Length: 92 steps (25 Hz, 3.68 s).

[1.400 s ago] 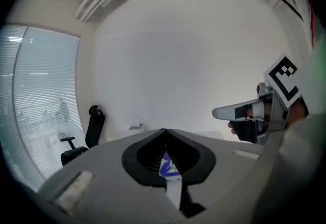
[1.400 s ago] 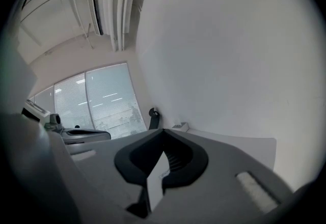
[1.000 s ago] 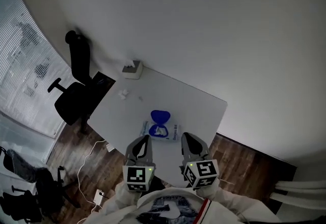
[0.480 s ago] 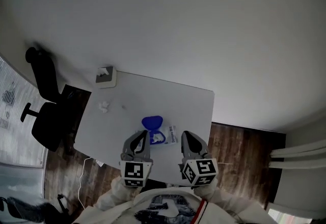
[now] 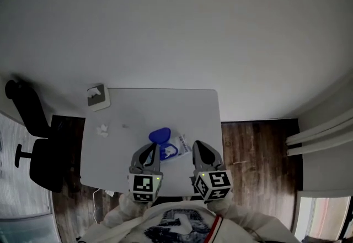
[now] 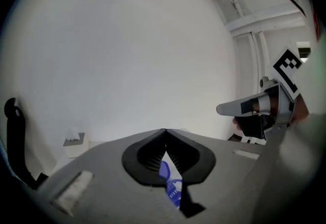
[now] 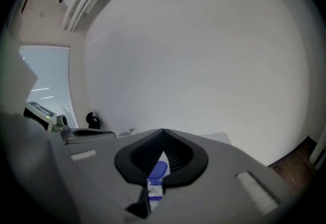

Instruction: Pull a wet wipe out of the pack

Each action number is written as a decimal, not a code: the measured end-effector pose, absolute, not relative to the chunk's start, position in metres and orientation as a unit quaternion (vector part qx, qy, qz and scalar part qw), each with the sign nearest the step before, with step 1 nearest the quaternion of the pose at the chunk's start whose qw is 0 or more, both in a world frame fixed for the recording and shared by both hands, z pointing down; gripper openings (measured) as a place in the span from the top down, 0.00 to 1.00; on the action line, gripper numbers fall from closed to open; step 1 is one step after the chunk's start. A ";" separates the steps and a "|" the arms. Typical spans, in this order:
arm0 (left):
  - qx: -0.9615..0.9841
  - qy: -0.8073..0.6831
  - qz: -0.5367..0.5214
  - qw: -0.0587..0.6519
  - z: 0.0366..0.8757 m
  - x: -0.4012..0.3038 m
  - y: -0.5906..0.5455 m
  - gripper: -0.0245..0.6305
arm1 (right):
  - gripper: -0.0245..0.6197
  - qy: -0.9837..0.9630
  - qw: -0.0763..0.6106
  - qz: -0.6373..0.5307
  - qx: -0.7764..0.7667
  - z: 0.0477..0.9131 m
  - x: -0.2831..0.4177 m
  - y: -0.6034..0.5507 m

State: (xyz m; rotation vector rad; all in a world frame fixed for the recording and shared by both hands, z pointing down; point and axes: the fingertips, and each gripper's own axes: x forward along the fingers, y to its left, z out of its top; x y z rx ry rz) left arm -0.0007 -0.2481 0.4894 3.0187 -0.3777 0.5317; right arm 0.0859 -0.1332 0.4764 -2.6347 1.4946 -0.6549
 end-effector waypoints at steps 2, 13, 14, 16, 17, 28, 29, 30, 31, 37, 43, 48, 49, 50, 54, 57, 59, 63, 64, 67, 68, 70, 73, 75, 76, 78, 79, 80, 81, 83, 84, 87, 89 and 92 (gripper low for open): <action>0.979 -0.108 0.168 0.026 0.489 0.003 -0.247 0.96 | 0.95 0.470 0.021 -0.206 -0.858 0.474 0.086 -0.130; 0.986 -0.056 0.159 0.010 0.475 0.011 -0.242 0.96 | 0.95 0.428 0.037 -0.187 -0.883 0.460 0.083 -0.130; 0.986 -0.053 0.160 0.012 0.476 0.009 -0.242 0.96 | 0.95 0.427 0.036 -0.188 -0.883 0.461 0.081 -0.131; 0.986 -0.048 0.158 0.023 0.478 0.008 -0.242 0.96 | 0.95 0.428 0.033 -0.190 -0.883 0.463 0.080 -0.133; 0.986 -0.043 0.156 0.038 0.480 0.009 -0.242 0.96 | 0.95 0.427 0.032 -0.191 -0.883 0.464 0.082 -0.134; 0.974 -0.076 0.206 0.054 0.514 0.015 -0.247 0.96 | 0.95 0.441 0.017 -0.225 -0.868 0.488 0.103 -0.143; 0.971 -0.086 0.216 0.052 0.519 0.015 -0.249 0.96 | 0.95 0.447 0.016 -0.227 -0.865 0.489 0.106 -0.146; 0.969 -0.097 0.223 0.052 0.522 0.016 -0.251 0.95 | 0.95 0.453 0.015 -0.228 -0.862 0.490 0.109 -0.149; 0.966 -0.107 0.228 0.052 0.524 0.017 -0.253 0.95 | 0.95 0.459 0.015 -0.230 -0.858 0.492 0.113 -0.152; 0.959 -0.145 0.238 0.054 0.528 0.015 -0.262 0.95 | 0.95 0.482 0.008 -0.232 -0.845 0.496 0.122 -0.164; 0.952 -0.155 0.252 0.083 0.542 0.004 -0.258 0.90 | 0.95 0.492 0.011 -0.235 -0.838 0.498 0.117 -0.166; 0.934 -0.131 0.308 0.124 0.582 -0.002 -0.237 0.77 | 0.95 0.490 0.008 -0.245 -0.837 0.506 0.117 -0.158; 0.931 -0.129 0.317 0.131 0.591 0.000 -0.233 0.76 | 0.95 0.489 0.007 -0.247 -0.837 0.509 0.120 -0.156; 0.927 -0.128 0.325 0.136 0.598 0.000 -0.231 0.74 | 0.95 0.489 0.007 -0.249 -0.836 0.510 0.121 -0.154; 0.915 -0.127 0.347 0.164 0.618 -0.006 -0.220 0.67 | 0.95 0.485 0.004 -0.248 -0.838 0.509 0.120 -0.148; 0.907 -0.132 0.365 0.163 0.635 -0.007 -0.215 0.63 | 0.95 0.484 0.003 -0.244 -0.840 0.507 0.120 -0.144; 0.902 -0.138 0.379 0.152 0.646 -0.012 -0.216 0.58 | 0.95 0.483 0.000 -0.244 -0.841 0.506 0.117 -0.143; 0.897 -0.134 0.399 0.137 0.667 -0.008 -0.212 0.58 | 0.95 0.483 -0.005 -0.245 -0.841 0.507 0.116 -0.139; 0.896 -0.133 0.401 0.136 0.672 -0.006 -0.210 0.58 | 0.95 0.482 -0.007 -0.246 -0.841 0.507 0.117 -0.138; 0.889 -0.139 0.405 0.161 0.681 -0.004 -0.210 0.59 | 0.95 0.481 -0.011 -0.247 -0.841 0.507 0.118 -0.134; 0.887 -0.142 0.404 0.170 0.681 -0.003 -0.210 0.59 | 0.95 0.480 -0.013 -0.247 -0.841 0.506 0.118 -0.133; 0.887 -0.143 0.401 0.177 0.681 -0.002 -0.211 0.59 | 0.95 0.479 -0.015 -0.248 -0.842 0.507 0.119 -0.131; 0.887 -0.136 0.399 0.189 0.683 0.001 -0.208 0.61 | 0.95 0.477 -0.015 -0.251 -0.842 0.507 0.121 -0.128; 0.886 -0.133 0.400 0.192 0.683 0.001 -0.207 0.64 | 0.95 0.477 -0.015 -0.249 -0.843 0.506 0.121 -0.128; 0.885 -0.135 0.401 0.192 0.684 0.001 -0.207 0.66 | 0.95 0.478 -0.015 -0.249 -0.842 0.505 0.121 -0.128; 0.883 -0.148 0.404 0.188 0.685 -0.002 -0.211 0.76 | 0.95 0.479 -0.016 -0.249 -0.842 0.505 0.121 -0.129; 0.883 -0.153 0.404 0.186 0.685 -0.002 -0.213 0.82 | 0.95 0.479 -0.016 -0.249 -0.841 0.505 0.121 -0.130; 0.883 -0.154 0.403 0.185 0.686 -0.002 -0.214 0.82 | 0.95 0.479 -0.016 -0.250 -0.841 0.505 0.121 -0.130; 0.883 -0.153 0.403 0.186 0.686 -0.001 -0.213 0.82 | 0.95 0.479 -0.016 -0.251 -0.841 0.505 0.121 -0.130; 0.883 -0.149 0.405 0.185 0.684 0.000 -0.213 0.82 | 0.95 0.479 -0.016 -0.252 -0.841 0.505 0.121 -0.130; 0.883 -0.147 0.406 0.185 0.684 0.000 -0.212 0.84 | 0.95 0.478 -0.016 -0.253 -0.841 0.505 0.121 -0.130; 0.882 -0.143 0.407 0.189 0.684 0.000 -0.208 0.88 | 0.95 0.479 -0.016 -0.253 -0.841 0.506 0.121 -0.129; 0.882 -0.142 0.407 0.192 0.684 0.000 -0.206 0.89 | 0.95 0.480 -0.016 -0.252 -0.840 0.505 0.121 -0.129; 0.881 -0.138 0.409 0.193 0.685 0.000 -0.205 0.90 | 0.95 0.480 -0.016 -0.253 -0.840 0.505 0.120 -0.130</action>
